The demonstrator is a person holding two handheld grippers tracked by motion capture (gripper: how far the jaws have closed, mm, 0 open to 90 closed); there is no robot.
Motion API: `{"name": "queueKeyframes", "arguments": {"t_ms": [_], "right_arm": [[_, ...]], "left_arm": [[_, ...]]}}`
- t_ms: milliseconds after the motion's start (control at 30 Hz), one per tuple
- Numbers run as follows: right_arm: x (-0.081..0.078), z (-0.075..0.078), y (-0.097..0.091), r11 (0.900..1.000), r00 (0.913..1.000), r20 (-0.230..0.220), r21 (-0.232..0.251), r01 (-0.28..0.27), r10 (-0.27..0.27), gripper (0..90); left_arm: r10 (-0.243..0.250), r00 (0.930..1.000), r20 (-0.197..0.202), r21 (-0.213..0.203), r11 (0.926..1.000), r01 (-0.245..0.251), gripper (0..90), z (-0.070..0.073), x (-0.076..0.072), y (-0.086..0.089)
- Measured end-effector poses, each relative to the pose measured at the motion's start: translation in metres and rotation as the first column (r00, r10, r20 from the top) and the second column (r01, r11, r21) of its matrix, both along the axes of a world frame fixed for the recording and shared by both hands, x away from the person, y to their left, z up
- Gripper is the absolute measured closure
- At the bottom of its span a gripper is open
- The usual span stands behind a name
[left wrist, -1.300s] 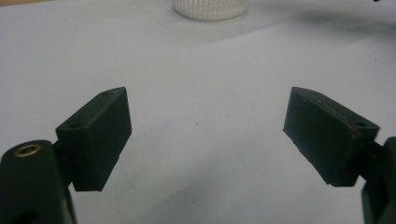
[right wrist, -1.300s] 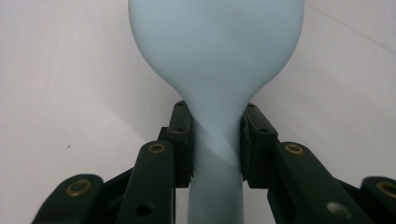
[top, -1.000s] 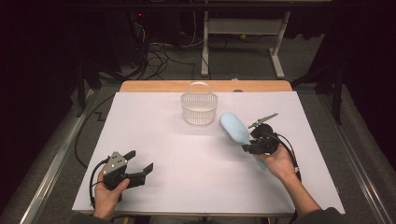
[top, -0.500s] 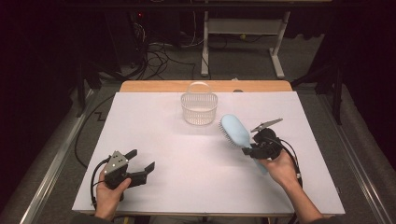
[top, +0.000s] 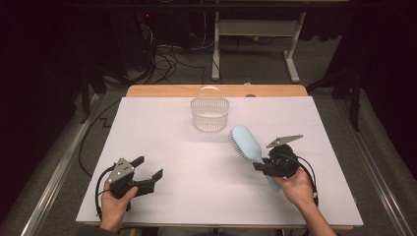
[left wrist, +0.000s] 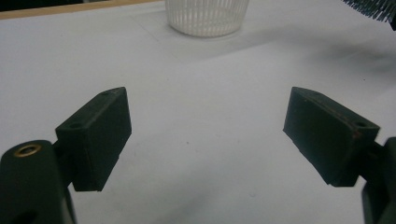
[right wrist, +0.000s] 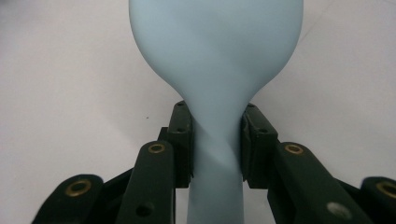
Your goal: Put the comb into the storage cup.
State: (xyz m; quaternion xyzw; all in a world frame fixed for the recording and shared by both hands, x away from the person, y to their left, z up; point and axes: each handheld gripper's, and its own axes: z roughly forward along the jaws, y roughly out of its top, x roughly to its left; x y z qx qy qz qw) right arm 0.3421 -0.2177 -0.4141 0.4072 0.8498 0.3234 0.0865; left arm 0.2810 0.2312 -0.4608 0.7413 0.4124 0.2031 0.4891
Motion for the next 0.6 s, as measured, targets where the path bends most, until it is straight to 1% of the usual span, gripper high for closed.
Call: {"name": "queueKeyframes", "arguments": {"t_ms": [133,267,400,467,600], "right_arm": [[-0.006,-0.003,0.001,0.9997,1.0,0.003,0.021,-0.008,0.008,70.6],[-0.011,-0.004,0.002,0.9996,0.9999,0.007,0.025,-0.016,0.016,70.6],[-0.017,-0.003,0.003,0.9989,0.9994,0.021,0.038,-0.029,0.028,70.6],[-0.02,-0.002,0.003,0.9978,0.9993,0.024,0.06,-0.03,0.028,70.6],[-0.028,0.0,0.007,0.997,0.9981,0.046,0.064,-0.043,0.04,70.5]], "left_arm": [[-0.004,1.0,0.0,-0.005,1.0,0.004,16.0,0.001,0.001,-0.002],[-0.014,0.9999,0.001,-0.006,0.9999,0.014,15.8,0.003,0.0,-0.005],[-0.032,0.9995,0.002,-0.008,0.9995,0.032,15.8,0.004,-0.002,-0.009],[-0.044,0.999,0.003,-0.006,0.999,0.045,15.7,0.005,-0.003,-0.011],[-0.061,0.9981,0.004,-0.005,0.9981,0.061,15.7,0.006,-0.002,-0.016]]}}
